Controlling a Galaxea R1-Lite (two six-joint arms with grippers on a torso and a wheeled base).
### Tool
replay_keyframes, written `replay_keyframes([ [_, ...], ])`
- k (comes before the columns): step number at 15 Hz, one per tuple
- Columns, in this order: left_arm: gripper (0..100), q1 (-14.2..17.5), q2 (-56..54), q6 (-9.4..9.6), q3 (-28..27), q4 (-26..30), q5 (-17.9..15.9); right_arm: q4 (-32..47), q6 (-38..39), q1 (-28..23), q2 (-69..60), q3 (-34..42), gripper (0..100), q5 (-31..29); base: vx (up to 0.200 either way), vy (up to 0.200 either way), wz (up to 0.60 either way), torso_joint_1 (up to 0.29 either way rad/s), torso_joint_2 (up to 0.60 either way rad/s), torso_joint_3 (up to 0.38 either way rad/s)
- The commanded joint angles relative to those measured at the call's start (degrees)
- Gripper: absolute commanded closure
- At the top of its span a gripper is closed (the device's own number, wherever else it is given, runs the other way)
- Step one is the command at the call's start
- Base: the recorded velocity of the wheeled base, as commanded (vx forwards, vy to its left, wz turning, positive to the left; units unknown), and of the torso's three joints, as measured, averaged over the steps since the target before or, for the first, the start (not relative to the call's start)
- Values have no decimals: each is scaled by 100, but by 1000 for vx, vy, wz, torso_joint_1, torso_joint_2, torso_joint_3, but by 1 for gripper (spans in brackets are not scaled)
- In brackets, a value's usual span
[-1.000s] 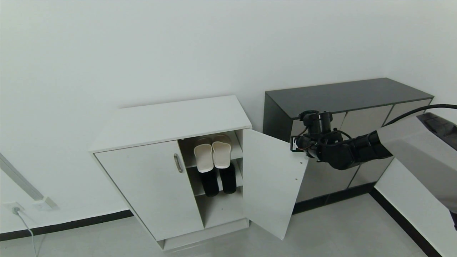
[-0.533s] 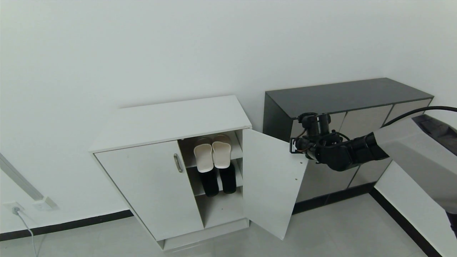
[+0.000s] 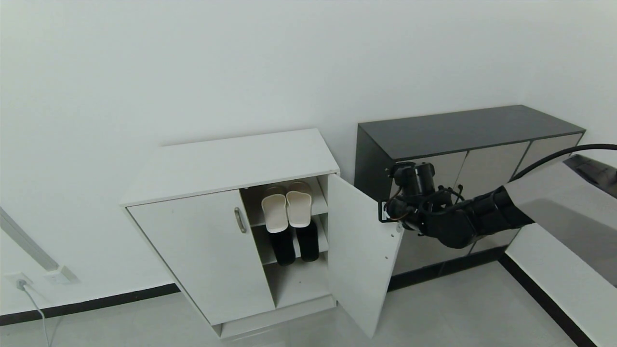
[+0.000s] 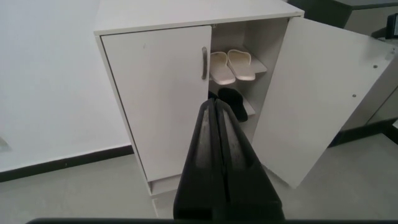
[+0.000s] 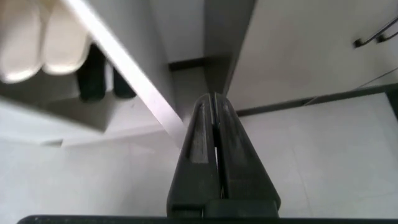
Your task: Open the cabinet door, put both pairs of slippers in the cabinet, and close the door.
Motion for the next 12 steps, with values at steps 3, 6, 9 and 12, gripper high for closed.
replay_keyframes([
  [3, 100, 1, 7, -2, 0, -1, 4, -478, -18, 706, -590, 757, 100, -4, 0, 0, 0, 0, 0, 0],
  [6, 100, 1, 7, -11, 0, -1, 4, -522, 8, 1005, -669, 933, 100, 14, 0, 0, 0, 0, 0, 0],
  [9, 100, 1, 7, -19, 0, -1, 4, -751, -97, 1101, -704, 1065, 100, 14, 0, 0, 0, 0, 0, 0],
  [12, 100, 1, 7, -19, 0, -1, 4, -1058, -510, 1040, -713, 1117, 100, 14, 0, 0, 0, 0, 0, 0],
])
